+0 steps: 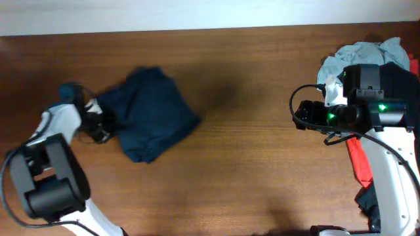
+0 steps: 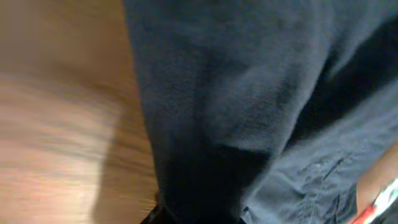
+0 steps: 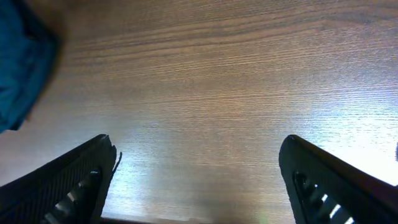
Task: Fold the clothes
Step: 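Drag the folded shorts leftward to the table's left side with the left gripper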
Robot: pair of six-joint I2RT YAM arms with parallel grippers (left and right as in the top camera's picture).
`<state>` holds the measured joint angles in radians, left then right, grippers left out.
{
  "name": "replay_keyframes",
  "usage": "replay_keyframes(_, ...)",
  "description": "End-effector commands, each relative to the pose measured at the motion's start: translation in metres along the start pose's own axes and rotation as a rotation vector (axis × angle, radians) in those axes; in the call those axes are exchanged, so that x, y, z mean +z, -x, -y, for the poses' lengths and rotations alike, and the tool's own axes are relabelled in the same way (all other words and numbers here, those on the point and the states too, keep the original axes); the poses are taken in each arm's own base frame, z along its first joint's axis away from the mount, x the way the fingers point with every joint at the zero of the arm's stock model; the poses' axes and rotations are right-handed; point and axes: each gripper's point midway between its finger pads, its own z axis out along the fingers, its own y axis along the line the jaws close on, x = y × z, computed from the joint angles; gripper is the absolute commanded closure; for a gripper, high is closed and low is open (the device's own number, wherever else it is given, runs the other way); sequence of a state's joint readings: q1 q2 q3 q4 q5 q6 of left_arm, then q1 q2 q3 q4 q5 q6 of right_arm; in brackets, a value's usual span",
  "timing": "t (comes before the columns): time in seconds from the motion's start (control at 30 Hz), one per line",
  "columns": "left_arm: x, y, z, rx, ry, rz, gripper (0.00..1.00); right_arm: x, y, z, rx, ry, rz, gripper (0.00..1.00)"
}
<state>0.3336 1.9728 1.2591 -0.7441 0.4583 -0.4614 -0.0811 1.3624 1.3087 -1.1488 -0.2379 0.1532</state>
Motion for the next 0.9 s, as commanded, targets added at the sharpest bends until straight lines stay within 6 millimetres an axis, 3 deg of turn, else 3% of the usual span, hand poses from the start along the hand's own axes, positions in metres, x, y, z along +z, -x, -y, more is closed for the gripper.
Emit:
replay_keyframes(0.0, -0.026, 0.026, -0.051, -0.222, 0.092, 0.106, 0.99, -0.003, 0.002, -0.001, -0.007, 0.01, 0.011, 0.14)
replay_keyframes(0.27, -0.059, 0.044, -0.13, -0.553, 0.174, 0.202, 0.99, -0.003, 0.002, -0.001, -0.007, 0.01, 0.013, 0.14)
replay_keyframes(0.37, -0.065, 0.045, -0.144, -0.676, 0.174, 0.224, 0.99, -0.003, 0.001, -0.001, -0.006, 0.009, 0.009, 0.14)
replay_keyframes(0.5, -0.065, 0.051, -0.142, -0.678, 0.159, 0.242, 0.99, -0.003, 0.002, -0.001, -0.006, 0.009, 0.01, 0.14)
replay_keyframes(0.67, -0.064, 0.056, -0.136, -0.8, 0.127, 0.27, 0.99, -0.003, 0.0, -0.001, -0.005, 0.009, 0.006, 0.14)
replay_keyframes(0.87, -0.062, 0.065, -0.111, -0.89, -0.036, 0.239, 0.99, -0.003, -0.004, 0.0, -0.019, 0.006, -0.012, 0.15)
